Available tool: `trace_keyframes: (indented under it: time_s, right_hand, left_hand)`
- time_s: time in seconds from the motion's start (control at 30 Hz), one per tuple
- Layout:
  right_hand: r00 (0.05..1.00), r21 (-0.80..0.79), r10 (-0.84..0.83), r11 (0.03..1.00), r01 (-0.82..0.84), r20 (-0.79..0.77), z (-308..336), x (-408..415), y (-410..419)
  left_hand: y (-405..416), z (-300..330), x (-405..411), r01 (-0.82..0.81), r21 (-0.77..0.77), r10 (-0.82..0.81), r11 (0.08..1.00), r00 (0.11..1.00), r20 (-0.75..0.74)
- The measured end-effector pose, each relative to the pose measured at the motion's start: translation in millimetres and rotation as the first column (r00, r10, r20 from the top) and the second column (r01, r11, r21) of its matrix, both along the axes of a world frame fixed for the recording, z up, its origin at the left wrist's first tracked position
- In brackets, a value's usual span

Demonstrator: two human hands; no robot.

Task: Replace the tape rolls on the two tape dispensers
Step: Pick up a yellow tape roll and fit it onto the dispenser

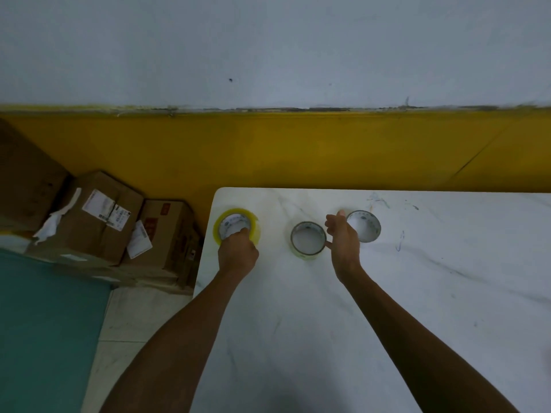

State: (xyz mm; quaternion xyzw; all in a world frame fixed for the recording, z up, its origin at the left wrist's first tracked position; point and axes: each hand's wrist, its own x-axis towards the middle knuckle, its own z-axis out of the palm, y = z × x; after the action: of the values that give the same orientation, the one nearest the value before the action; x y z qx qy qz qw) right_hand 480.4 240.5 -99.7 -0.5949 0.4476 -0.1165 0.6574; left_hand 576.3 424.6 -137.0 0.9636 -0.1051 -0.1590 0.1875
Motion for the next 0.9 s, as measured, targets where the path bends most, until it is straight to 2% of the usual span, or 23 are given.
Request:
trace_keyframes:
  time_s: [0.23,0.43,0.63,0.8,0.9]
  right_hand:
    - [0.999,0.040,0.013,0.999,-0.015,0.034,16,1,0]
    - [0.995,0.082,0.066,0.994,-0.072,0.075,40,5,10]
    - [0.986,0.007,0.149,0.989,-0.150,0.078,75,7,24]
    - [0.962,-0.157,0.269,0.953,-0.260,0.043,96,-1,30]
    - [0.964,-0.198,0.264,0.947,-0.254,0.029,101,-8,26]
  left_hand:
    - [-5,23,5,-0.144,-0.213,0.151,0.966,0.988,0.014]
    - [-16,58,-6,-0.158,-0.399,0.184,0.903,0.983,0.027]
    - [-35,98,-39,-0.119,-0.522,0.130,0.845,0.991,-0.017]
    - [-51,123,-62,-0.185,-0.616,0.138,0.766,0.983,-0.122]
    - [-58,135,-71,-0.222,-0.637,0.146,0.738,0.974,-0.170]
